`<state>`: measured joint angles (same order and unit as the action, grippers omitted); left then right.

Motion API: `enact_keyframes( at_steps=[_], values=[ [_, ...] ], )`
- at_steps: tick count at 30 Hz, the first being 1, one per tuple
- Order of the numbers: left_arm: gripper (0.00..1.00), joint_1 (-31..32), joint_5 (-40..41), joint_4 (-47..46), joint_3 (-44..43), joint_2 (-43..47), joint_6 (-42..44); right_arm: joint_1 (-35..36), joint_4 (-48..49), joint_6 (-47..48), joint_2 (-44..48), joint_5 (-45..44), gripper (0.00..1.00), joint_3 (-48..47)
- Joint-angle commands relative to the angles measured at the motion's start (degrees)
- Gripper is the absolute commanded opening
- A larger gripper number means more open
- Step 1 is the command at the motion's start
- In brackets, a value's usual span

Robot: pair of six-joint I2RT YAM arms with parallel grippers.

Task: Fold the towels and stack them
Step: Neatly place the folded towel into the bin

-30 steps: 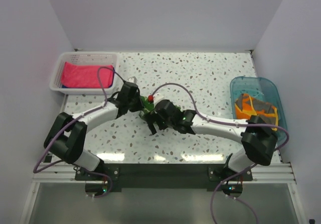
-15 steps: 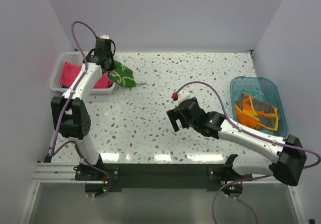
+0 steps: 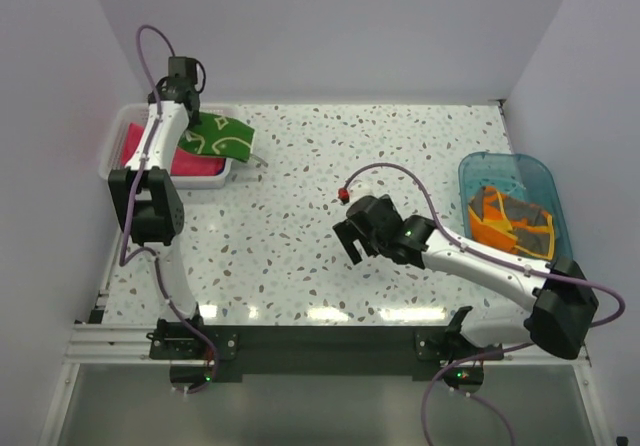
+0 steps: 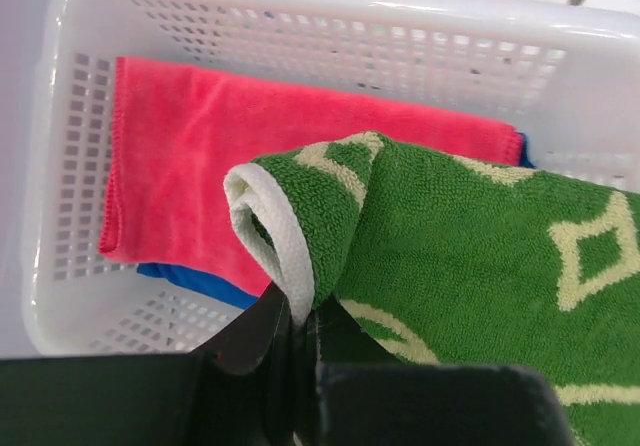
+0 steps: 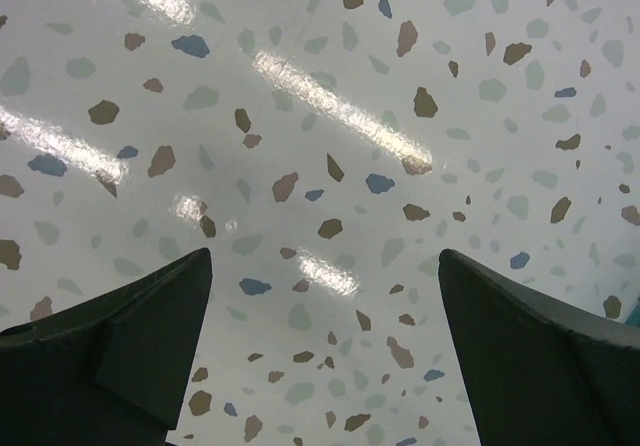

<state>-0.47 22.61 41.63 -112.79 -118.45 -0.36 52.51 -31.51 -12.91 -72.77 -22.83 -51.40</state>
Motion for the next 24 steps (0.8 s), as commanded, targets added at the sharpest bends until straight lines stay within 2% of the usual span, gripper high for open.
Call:
enact_keyframes(
  at_steps=[1,8,17,20,24],
  values=[
    [0.00,-2.8,3.4,0.1,-3.3,-2.1,4.7,-0.5,-1.9,1.7,-1.7,-0.8,0.99,-3.6],
    [0.02,-5.4,4.3,-3.7,-4.3,-6.2,8.0,-0.8,-3.8,3.2,-7.2,-0.5,0.99,-8.3],
    [0.04,-6.5,10.3,-9.0,-3.7,-8.7,11.3,-1.2,-4.5,3.6,-10.5,-0.8,0.99,-10.1],
    [0.07,-6.4,11.7,-10.8,-2.8,-8.5,11.3,-1.6,-4.6,3.3,-10.5,-1.1,0.99,-9.8],
    [0.19,-6.4,15.4,-10.7,-2.4,-9.2,10.8,-2.1,-4.4,3.0,-10.1,-1.4,0.99,-9.5]
  ],
)
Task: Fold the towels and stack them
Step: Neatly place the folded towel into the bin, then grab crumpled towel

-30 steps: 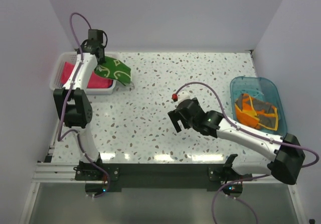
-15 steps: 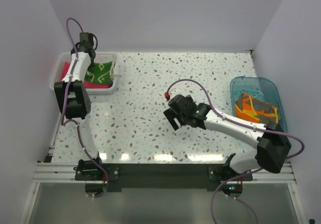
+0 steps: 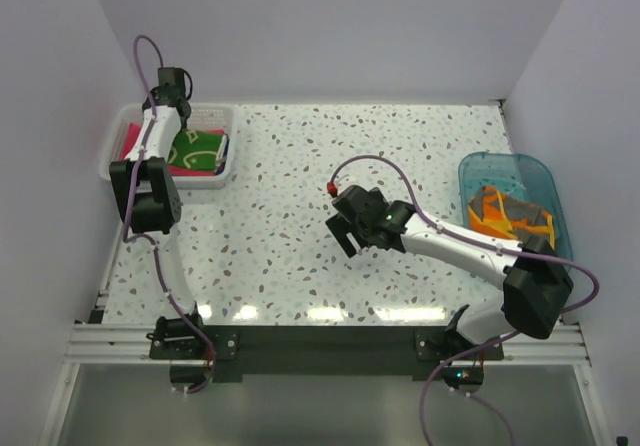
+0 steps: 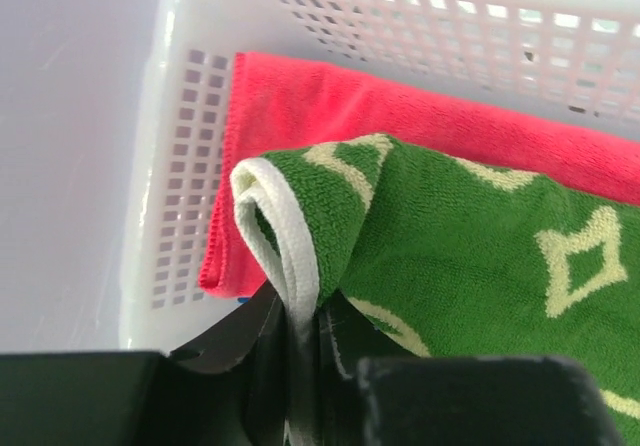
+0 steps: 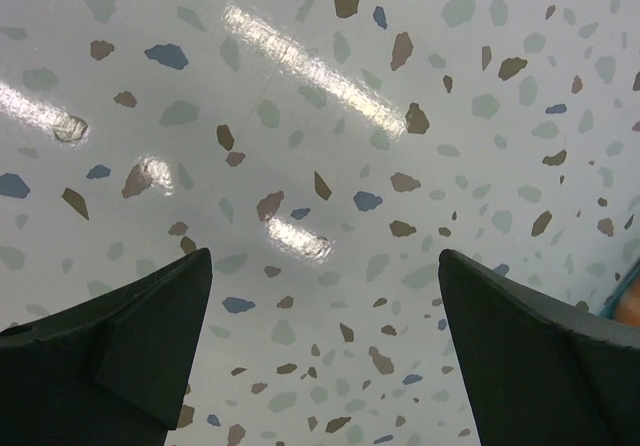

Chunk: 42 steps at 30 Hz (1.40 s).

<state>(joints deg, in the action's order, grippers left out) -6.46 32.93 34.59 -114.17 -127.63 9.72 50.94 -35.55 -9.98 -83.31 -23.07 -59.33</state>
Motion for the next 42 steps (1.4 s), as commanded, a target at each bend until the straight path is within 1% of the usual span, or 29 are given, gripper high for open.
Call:
enact_keyframes(
  at_steps=[1,2,3,5,6,9,11,13,14,16,17,18,19,20,21,22,23,25,26,27,28,29,30,32,33,35,36,37,42],
  values=[
    [0.21,-0.6,6.0,-3.4,-0.9,-0.2,0.5,-0.7,-0.4,0.0,0.5,-1.3,0.99,-1.4],
    [0.26,-0.6,6.3,-3.3,-0.9,-0.4,0.0,-0.8,-0.5,0.0,0.6,-1.5,0.99,-1.5],
    [0.39,-0.7,7.4,-3.3,-0.6,-0.5,-0.2,-0.8,-0.4,-0.2,0.7,-1.7,0.99,-1.4],
    [0.62,-0.7,8.9,-3.5,-0.4,-0.8,-0.7,-1.2,-0.5,-0.5,1.0,-2.2,0.99,-1.4],
    [0.76,-0.8,10.3,-3.4,-0.6,-0.9,-0.9,-1.3,-0.8,-0.8,1.1,-2.9,0.99,-1.5],
    [0.94,-1.0,11.0,-1.8,-1.5,-0.3,-3.1,-2.2,-1.6,-1.9,1.8,-5.7,0.99,-2.1],
    [1.00,-1.1,10.8,-0.5,-1.7,1.3,-5.6,-3.6,-2.7,-3.4,2.3,-7.2,0.99,-2.9],
    [1.00,-1.0,7.6,1.0,-1.4,3.2,-8.0,-5.0,-3.1,-4.3,3.1,-9.8,0.99,-3.8],
    [1.00,-1.0,6.0,1.4,-0.1,5.7,-11.4,-6.9,-3.3,-4.7,3.6,-10.8,0.99,-4.1],
    [1.00,-0.6,0.2,0.6,3.0,9.2,-13.9,-8.8,-4.1,-7.1,4.8,-15.4,0.99,-5.2],
    [1.00,-0.1,-2.1,-0.4,7.8,13.7,-16.0,-11.6,-4.6,-8.0,5.2,-16.5,0.99,-5.6],
    [1.00,0.3,-7.1,-1.6,10.6,16.3,-16.9,-13.3,-5.1,-8.6,5.3,-17.2,0.99,-7.0],
    [1.00,0.8,-9.4,-3.6,13.4,18.6,-17.9,-15.1,-5.5,-8.8,5.7,-17.6,0.99,-7.5],
    [1.00,2.3,-11.7,-4.7,18.8,23.4,-18.7,-19.4,-5.8,-9.9,5.8,-17.6,0.99,-8.0],
    [1.00,3.4,-14.3,-6.1,21.7,25.9,-18.9,-21.6,-5.8,-10.6,5.8,-17.4,0.99,-8.5],
    [1.00,4.8,-14.2,-8.5,24.7,30.5,-19.2,-26.2,-5.9,-11.4,5.9,-17.3,0.99,-8.6],
    [1.00,8.5,-13.9,-9.2,29.7,32.4,-18.9,-28.5,-5.8,-13.1,5.9,-16.7,0.99,-8.6],
    [1.00,12.4,-13.2,-9.3,33.6,37.1,-19.7,-32.8,-5.7,-15.0,5.6,-16.5,0.99,-8.3],
    [1.00,15.9,-13.8,-9.0,37.2,38.6,-20.2,-36.8,-5.0,-16.4,5.6,-16.7,0.99,-7.9],
    [1.00,17.5,-15.8,-9.1,39.5,40.2,-20.6,-38.8,-4.3,-16.7,5.5,-16.8,0.99,-6.9],
    [1.00,19.0,-16.6,-10.3,41.9,43.6,-21.8,-42.8,-3.6,-17.2,5.4,-16.7,0.99,-6.6],
    [1.00,21.5,-17.5,-10.9,46.5,45.4,-22.1,-44.9,-2.3,-17.8,5.1,-16.3,0.99,-6.3],
    [1.00,22.4,-20.0,-11.5,48.8,47.1,-22.5,-47.0,-1.5,-17.8,4.7,-14.3,0.99,-5.7],
    [1.00,23.5,-22.7,-12.2,53.9,51.8,-23.7,-53.3,0.7,-18.5,3.9,-13.2,0.99,-5.1],
    [1.00,23.9,-26.0,-12.1,55.4,53.3,-23.7,-55.1,1.6,-18.6,3.6,-11.0,0.99,-4.5],
    [1.00,24.2,-27.8,-12.2,60.2,58.2,-24.1,-59.7,3.5,-20.2,2.5,-8.8,0.99,-4.2],
    [1.00,24.3,-30.4,-12.4,62.1,59.9,-24.0,-61.0,3.8,-20.9,1.0,-7.7,0.99,-4.2],
    [1.00,24.3,-31.2,-13.7,66.0,63.2,-24.1,-62.9,3.9,-21.7,0.0,-5.8,0.99,-4.2],
    [1.00,24.4,-34.6,-15.0,74.1,71.7,-25.1,-66.9,6.7,-24.7,-4.0,-2.9,0.99,-2.8]
  ],
)
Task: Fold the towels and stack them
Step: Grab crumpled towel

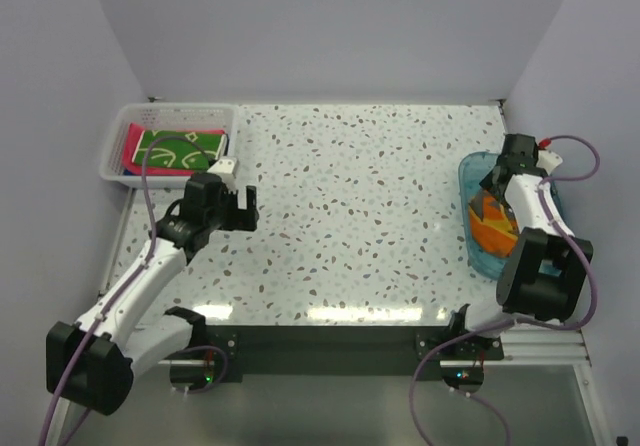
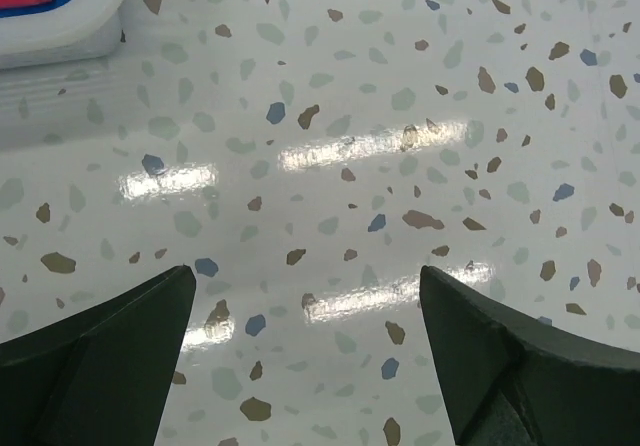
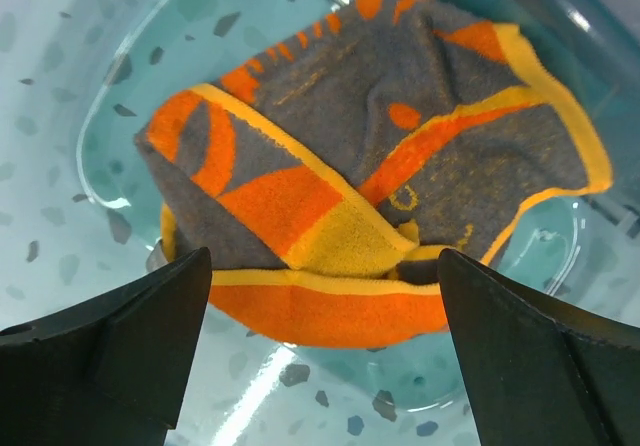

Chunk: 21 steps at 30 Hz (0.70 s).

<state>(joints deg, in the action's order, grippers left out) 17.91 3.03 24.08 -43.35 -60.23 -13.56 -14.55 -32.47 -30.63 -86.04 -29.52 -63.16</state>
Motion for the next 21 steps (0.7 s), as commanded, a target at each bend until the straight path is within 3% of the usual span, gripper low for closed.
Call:
enact_keyframes(
  at_steps=[1,8,11,14,15,16,17,19,21],
  values=[
    [1.00,0.0,-4.5,-6.0,4.6,7.0,-2.3,-2.8,4.0,-4.5,-2.6,4.2,0.99,1.4],
    [1.00,-0.1,-3.2,-8.2,7.2,10.0,-1.9,-5.7,5.8,-4.5,-9.7,10.7,0.98,3.0],
    [1.00,-0.1,-1.8,-7.6,6.9,9.1,-2.0,-6.2,7.2,-3.9,-11.5,13.4,0.92,4.6],
    [1.00,-0.1,-1.7,-7.9,7.1,8.9,-2.1,-6.2,8.6,-3.6,-12.7,16.5,0.64,5.9],
    [1.00,-0.1,-1.8,-7.9,7.2,8.6,-2.1,-6.2,9.0,-3.5,-12.8,17.6,0.40,6.5],
    [1.00,-0.1,-1.8,-7.8,7.1,8.0,-2.1,-6.1,9.2,-3.4,-12.7,17.7,0.31,6.8],
    [1.00,-0.1,-1.9,-7.6,6.9,7.6,-2.1,-6.2,9.3,-2.9,-12.1,17.7,0.14,7.0],
    [1.00,-0.1,-1.8,-7.5,6.8,7.1,-2.0,-6.1,9.0,-1.5,-10.7,16.6,0.02,6.8],
    [1.00,-0.1,-1.6,-7.6,6.8,7.1,-1.9,-6.0,8.2,-0.7,-7.8,15.8,0.00,6.1]
  ],
)
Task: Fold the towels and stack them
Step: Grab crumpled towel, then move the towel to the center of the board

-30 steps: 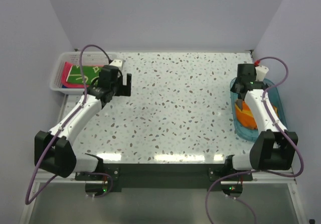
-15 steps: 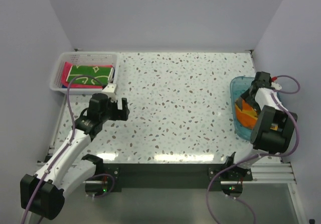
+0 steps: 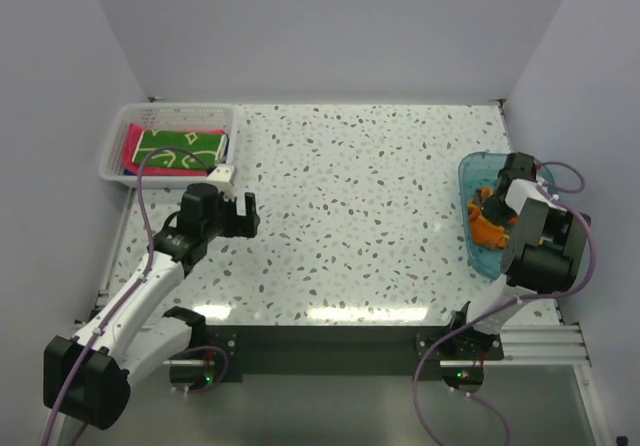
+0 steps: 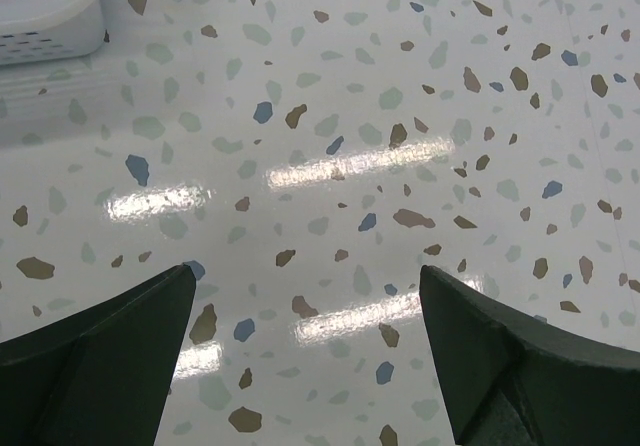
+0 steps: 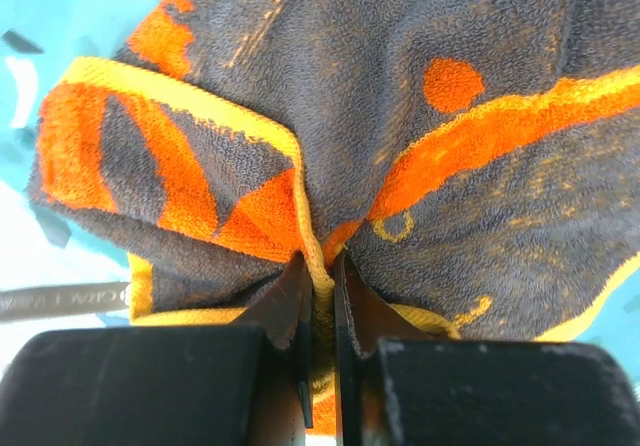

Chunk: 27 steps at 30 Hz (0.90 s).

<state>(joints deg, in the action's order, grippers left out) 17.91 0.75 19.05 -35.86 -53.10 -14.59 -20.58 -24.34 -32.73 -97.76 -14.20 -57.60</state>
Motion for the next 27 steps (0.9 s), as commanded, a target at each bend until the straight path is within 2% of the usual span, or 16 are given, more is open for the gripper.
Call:
enact_keyframes(
  at_steps=[1,5,8,13,14,17,20,24,26,27],
  values=[
    [1.00,-0.1,0.8,-2.6,-0.7,0.0,-1.0,0.0,-0.8,2.2,5.1,0.2,0.00,0.2],
    [1.00,-0.1,1.0,-2.8,-0.8,-0.2,-1.0,2.0,-3.3,5.0,12.0,-2.2,0.00,-4.7],
    [1.00,-0.1,1.0,-2.8,-0.9,-0.5,-1.0,6.4,-5.7,8.1,15.1,-3.7,0.00,-11.0],
    [1.00,-0.1,1.9,-2.6,-0.9,-0.4,-0.9,19.1,-10.7,12.7,16.6,-6.3,0.00,-22.2],
    [1.00,-0.1,2.1,-2.5,-1.0,-0.2,-1.0,20.1,-11.1,13.2,16.6,-5.2,0.00,-25.3],
    [1.00,-0.1,2.5,-2.5,-0.9,-0.1,-1.0,29.7,-12.5,13.8,16.9,-1.3,0.00,-30.0],
    [1.00,-0.1,2.8,-2.4,-0.9,0.2,-1.1,35.0,-12.8,14.2,17.1,3.7,0.00,-31.2],
    [1.00,-0.1,3.0,-2.3,-0.9,0.5,-1.1,48.3,-13.6,15.0,17.2,9.8,0.03,-27.4],
    [1.00,-0.2,3.2,-2.4,-0.8,0.6,-1.4,55.8,-14.2,15.2,17.8,10.7,0.13,-22.9],
    [1.00,-0.2,3.2,-2.3,-0.8,0.6,-1.3,57.7,-14.2,15.0,17.8,12.9,0.22,-21.3]
  ],
)
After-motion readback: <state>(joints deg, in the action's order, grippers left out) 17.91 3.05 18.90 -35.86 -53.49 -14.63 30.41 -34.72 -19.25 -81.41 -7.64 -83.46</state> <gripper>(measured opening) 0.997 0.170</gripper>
